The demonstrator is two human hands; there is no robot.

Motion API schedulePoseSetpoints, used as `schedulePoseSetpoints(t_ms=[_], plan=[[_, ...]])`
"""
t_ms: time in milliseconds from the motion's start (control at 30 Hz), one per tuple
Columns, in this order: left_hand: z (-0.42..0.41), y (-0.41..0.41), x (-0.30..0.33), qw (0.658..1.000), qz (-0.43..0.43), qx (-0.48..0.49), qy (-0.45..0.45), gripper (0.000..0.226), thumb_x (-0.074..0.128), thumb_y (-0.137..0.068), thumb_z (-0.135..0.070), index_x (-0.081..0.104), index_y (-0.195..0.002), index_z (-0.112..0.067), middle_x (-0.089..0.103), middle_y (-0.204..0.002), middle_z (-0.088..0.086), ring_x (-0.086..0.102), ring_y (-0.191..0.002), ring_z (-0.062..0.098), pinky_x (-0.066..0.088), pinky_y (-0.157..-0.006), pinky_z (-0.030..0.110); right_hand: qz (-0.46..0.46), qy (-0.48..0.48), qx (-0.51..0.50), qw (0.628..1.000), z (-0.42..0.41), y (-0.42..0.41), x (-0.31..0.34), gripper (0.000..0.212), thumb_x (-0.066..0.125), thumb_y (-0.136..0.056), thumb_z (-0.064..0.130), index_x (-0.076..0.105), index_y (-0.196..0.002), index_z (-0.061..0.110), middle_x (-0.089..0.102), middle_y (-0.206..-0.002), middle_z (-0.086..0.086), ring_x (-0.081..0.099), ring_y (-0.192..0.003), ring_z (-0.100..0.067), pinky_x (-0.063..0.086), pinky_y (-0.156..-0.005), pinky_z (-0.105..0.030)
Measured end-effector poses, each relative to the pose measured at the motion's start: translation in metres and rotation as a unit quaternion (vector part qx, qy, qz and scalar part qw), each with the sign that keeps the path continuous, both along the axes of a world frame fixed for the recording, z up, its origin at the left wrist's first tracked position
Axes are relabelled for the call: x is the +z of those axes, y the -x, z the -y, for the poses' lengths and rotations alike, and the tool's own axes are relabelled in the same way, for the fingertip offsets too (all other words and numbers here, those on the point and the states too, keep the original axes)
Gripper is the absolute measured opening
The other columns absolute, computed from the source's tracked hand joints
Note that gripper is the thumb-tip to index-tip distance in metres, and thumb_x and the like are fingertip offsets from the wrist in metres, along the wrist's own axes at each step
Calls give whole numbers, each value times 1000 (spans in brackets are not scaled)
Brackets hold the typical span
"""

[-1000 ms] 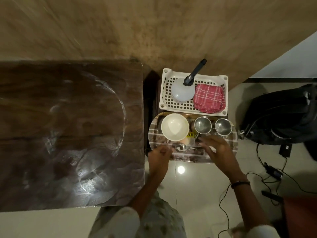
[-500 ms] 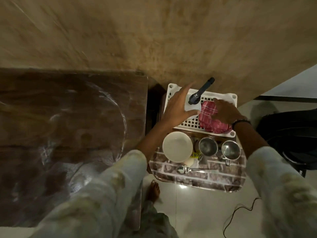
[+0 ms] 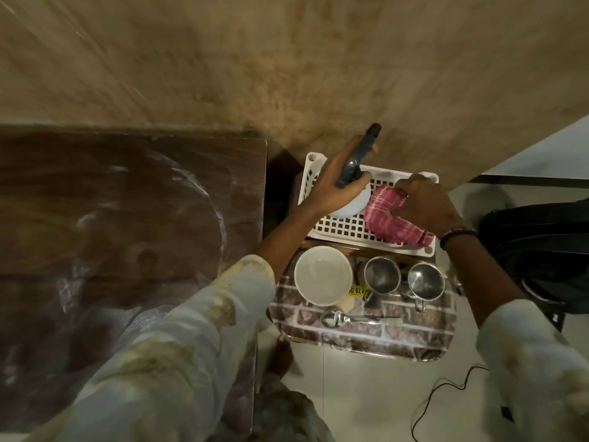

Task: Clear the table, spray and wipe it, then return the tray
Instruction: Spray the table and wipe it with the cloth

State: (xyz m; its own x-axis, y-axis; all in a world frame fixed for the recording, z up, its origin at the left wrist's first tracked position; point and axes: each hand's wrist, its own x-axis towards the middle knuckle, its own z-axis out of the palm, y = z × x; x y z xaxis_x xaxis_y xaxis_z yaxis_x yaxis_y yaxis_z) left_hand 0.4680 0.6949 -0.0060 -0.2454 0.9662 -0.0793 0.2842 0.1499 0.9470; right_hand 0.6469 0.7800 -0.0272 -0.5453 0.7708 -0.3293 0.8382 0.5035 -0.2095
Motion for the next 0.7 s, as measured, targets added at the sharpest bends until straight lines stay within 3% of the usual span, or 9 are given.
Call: schedulePoseSetpoints(t_ms=[100,167,233,300,333,400,533,600,700], plan=[[21,9,43,999,-1,41,-25,32,58,-83,3,48,-72,-26,50,-57,-10,55,-54,0,41,-58,4,-107,13,-57,993,19,3,35,36,67,-78,36,64,-95,5,64,-92,-14,59,-82,-27,38,-70,-28],[49,21,66,997,13,54,-55,35,57,-81,6,48,-79,-28,52,-58,-5,58,-57,19,49,-59,18,-196,30,-106,974,47,13,64,46,55,-74,50,63,-94,9,62,-80,-1,59,-73,-18,39,-66,-24],[84,33,79,994,21,53,-95,27,55,-81,8,53,-93,-16,56,-65,8,58,-64,34,51,-63,37,-274,61,-147,948,79,24,83,37,57,-77,41,65,-98,11,65,-83,2,63,-78,-16,46,-71,-24],[129,46,85,990,21,43,-134,21,54,-80,3,55,-100,-5,59,-75,10,60,-69,28,51,-67,32,-339,114,-179,916,119,36,90,33,60,-81,30,64,-110,14,68,-100,1,65,-94,-17,51,-86,-32],[154,52,84,990,19,45,-133,22,54,-78,-2,55,-100,-5,60,-76,-2,62,-71,15,50,-67,19,-364,152,-208,895,142,43,91,34,60,-82,29,62,-114,17,67,-107,2,64,-100,-16,51,-91,-36],[207,61,73,993,19,58,-98,22,54,-75,-7,56,-97,-9,61,-82,-20,60,-76,-8,43,-72,6,-412,260,-293,823,189,56,90,29,58,-90,24,58,-119,21,66,-115,2,63,-105,-17,49,-96,-41],[330,72,29,993,55,94,48,36,62,-73,-16,59,-107,-3,63,-89,-16,60,-77,-10,44,-72,7,-476,436,-461,609,292,85,73,24,50,-95,20,55,-118,25,68,-112,-3,68,-100,-22,55,-86,-45],[382,69,9,987,77,81,118,36,64,-73,-8,61,-108,-2,66,-89,-20,61,-75,-10,43,-73,5,-483,447,-507,557,334,93,62,21,47,-95,19,57,-111,26,70,-107,-1,69,-97,-20,56,-82,-42],[447,55,-18,977,90,48,185,33,65,-75,-7,62,-108,-11,68,-94,-15,65,-82,-2,48,-75,12,-477,434,-542,538,384,88,47,24,42,-95,15,58,-113,21,69,-110,-5,67,-98,-22,56,-82,-42]])
